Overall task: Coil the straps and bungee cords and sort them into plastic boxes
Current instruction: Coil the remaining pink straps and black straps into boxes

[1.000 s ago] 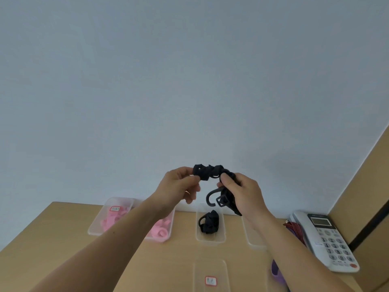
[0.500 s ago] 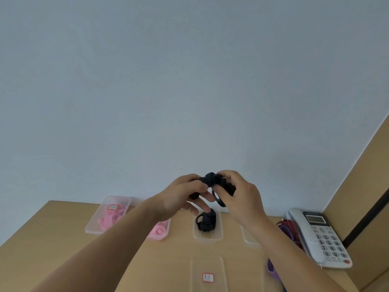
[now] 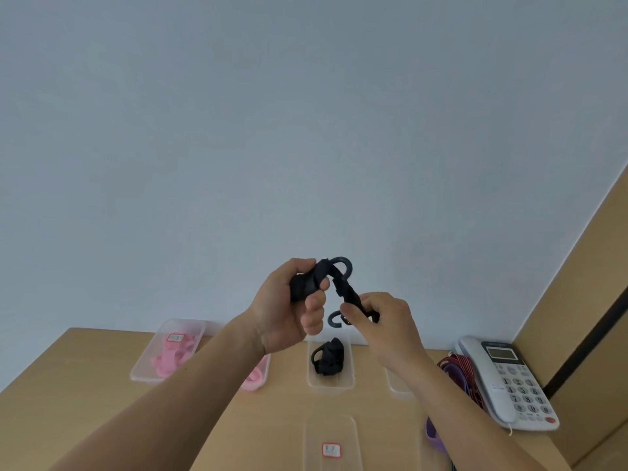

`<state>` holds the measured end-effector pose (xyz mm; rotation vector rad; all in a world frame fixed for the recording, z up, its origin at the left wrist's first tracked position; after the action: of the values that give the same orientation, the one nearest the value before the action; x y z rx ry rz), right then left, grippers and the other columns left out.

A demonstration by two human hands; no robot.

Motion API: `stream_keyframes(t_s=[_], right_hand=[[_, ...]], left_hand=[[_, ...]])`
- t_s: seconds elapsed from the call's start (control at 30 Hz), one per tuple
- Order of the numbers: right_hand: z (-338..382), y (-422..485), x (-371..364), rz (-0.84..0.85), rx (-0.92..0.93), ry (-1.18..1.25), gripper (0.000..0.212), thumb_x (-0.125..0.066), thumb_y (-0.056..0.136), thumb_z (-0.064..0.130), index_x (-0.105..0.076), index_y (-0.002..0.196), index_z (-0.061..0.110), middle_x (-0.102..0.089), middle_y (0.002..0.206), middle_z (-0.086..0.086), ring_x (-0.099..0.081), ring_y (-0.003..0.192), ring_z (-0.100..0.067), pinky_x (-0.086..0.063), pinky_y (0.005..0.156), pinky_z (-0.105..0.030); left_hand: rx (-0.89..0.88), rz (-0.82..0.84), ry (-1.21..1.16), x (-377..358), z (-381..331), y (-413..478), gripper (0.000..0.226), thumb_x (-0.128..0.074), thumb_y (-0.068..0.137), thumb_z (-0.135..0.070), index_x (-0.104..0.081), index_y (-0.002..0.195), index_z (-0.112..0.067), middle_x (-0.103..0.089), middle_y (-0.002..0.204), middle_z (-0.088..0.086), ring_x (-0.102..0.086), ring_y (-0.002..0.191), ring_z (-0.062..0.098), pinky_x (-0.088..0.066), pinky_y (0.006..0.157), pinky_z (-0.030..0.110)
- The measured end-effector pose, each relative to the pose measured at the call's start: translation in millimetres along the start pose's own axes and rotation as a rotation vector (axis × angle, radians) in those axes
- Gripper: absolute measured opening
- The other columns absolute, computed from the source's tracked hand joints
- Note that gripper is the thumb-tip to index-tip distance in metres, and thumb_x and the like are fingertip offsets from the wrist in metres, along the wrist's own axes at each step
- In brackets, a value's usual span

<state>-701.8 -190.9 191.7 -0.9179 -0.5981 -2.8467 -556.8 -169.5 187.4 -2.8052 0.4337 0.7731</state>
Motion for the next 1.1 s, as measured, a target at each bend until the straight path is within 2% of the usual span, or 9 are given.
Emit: stream_keyframes(t_s=[0.13,0.23,0.3,0.37,0.47,0.53,0.7,0.9,1.1], right_hand=[[4.0,-1.3,-7.5,0.076,-0.016,0.065,0.008,-0.068,0.085,0.024,-0.066,0.080,0.029,-0.068,0.084,0.013,-0.063,0.088,-0.006,-0.050,0.076,-0.031],[4.7,-1.9,-18.1,0.176,-0.116,0.501,0.032,-0.065,0.081,0.015,-0.061,0.111,0.024,-0.071,0.101,0.007,-0.065,0.106,-0.012,-0.049,0.095,-0.033],[12.4,-1.5,-19.0,0.204,-0.105,0.783,0.037,-0.058,0.081,0.017,-0.059,0.119,0.017,-0.071,0.089,-0.001,-0.066,0.098,-0.016,-0.049,0.095,-0.034],[17.8,-1.5,-20.2,0.222,-0.099,0.902,0.029,-0.053,0.086,0.022,-0.063,0.111,0.013,-0.066,0.075,-0.005,-0.064,0.080,-0.019,-0.053,0.081,-0.031],[12.2,-0.1,-16.7,0.137,-0.129,0.810,0.019,-0.050,0.088,0.022,-0.067,0.081,0.017,-0.053,0.061,-0.005,-0.043,0.051,-0.018,-0.042,0.049,-0.027],[8.3,3.9,-9.6,0.069,-0.142,0.709,0.026,-0.053,0.096,0.020,-0.061,0.072,0.016,-0.045,0.057,0.001,-0.033,0.047,-0.015,-0.033,0.043,-0.024],[13.0,17.6,12.6,0.069,-0.077,0.637,0.016,-0.079,0.080,0.028,-0.066,0.071,0.022,-0.051,0.055,0.003,-0.037,0.042,-0.011,-0.032,0.041,-0.023],[18.5,19.9,10.4,0.074,-0.034,0.605,0.013,-0.078,0.081,0.014,-0.071,0.073,0.022,-0.066,0.064,0.003,-0.042,0.044,-0.006,-0.031,0.041,-0.021],[19.4,25.5,6.1,0.092,-0.025,0.537,0.013,-0.078,0.081,0.019,-0.072,0.072,0.025,-0.063,0.059,0.009,-0.048,0.044,-0.003,-0.037,0.042,-0.016]], left_hand=[[0.036,0.033,0.050,-5.3,5.1,-0.1,0.031,-0.057,0.078,-0.042,-0.061,0.070,-0.013,-0.042,0.047,-0.001,-0.039,0.038,0.017,-0.037,0.045,0.024],[0.084,0.091,0.076,-11.9,11.7,1.1,0.033,-0.052,0.082,-0.043,-0.059,0.071,-0.012,-0.041,0.044,-0.001,-0.041,0.038,0.018,-0.038,0.046,0.024],[0.141,0.148,0.118,-16.7,17.1,-0.3,0.037,-0.048,0.085,-0.045,-0.058,0.071,-0.012,-0.040,0.041,-0.001,-0.043,0.037,0.019,-0.038,0.046,0.024],[0.201,0.206,0.173,-21.1,21.0,-2.8,0.040,-0.050,0.084,-0.049,-0.058,0.070,-0.012,-0.040,0.039,-0.001,-0.045,0.036,0.019,-0.039,0.045,0.023],[0.264,0.235,0.296,-21.8,24.2,-5.1,0.045,-0.054,0.084,-0.054,-0.059,0.069,-0.012,-0.039,0.038,-0.001,-0.045,0.036,0.019,-0.040,0.046,0.022],[0.293,0.246,0.370,-17.5,24.9,-7.3,0.045,-0.051,0.088,-0.053,-0.062,0.070,-0.013,-0.040,0.039,-0.002,-0.045,0.036,0.018,-0.039,0.046,0.021],[0.359,0.277,0.624,-1.7,24.3,-15.1,0.040,-0.049,0.094,-0.045,-0.061,0.077,-0.012,-0.042,0.046,-0.001,-0.043,0.038,0.019,-0.039,0.046,0.021],[0.174,0.008,0.766,15.9,12.6,0.7,0.040,-0.045,0.102,-0.046,-0.054,0.091,-0.009,-0.044,0.053,0.000,-0.047,0.049,0.019,-0.039,0.050,0.027],[0.209,0.265,0.882,-3.2,20.9,-11.7,0.031,-0.048,0.100,-0.040,-0.056,0.086,-0.013,-0.040,0.054,-0.001,-0.041,0.049,0.019,-0.040,0.052,0.024]])
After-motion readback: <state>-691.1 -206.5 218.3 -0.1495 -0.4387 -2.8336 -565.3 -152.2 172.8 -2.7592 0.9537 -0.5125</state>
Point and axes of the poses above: each hand's wrist, its own y-axis towards the middle knuckle, its own x-axis out of the back of the hand, z = x × y, the point moved 8 cm from there along y, towards the middle knuckle
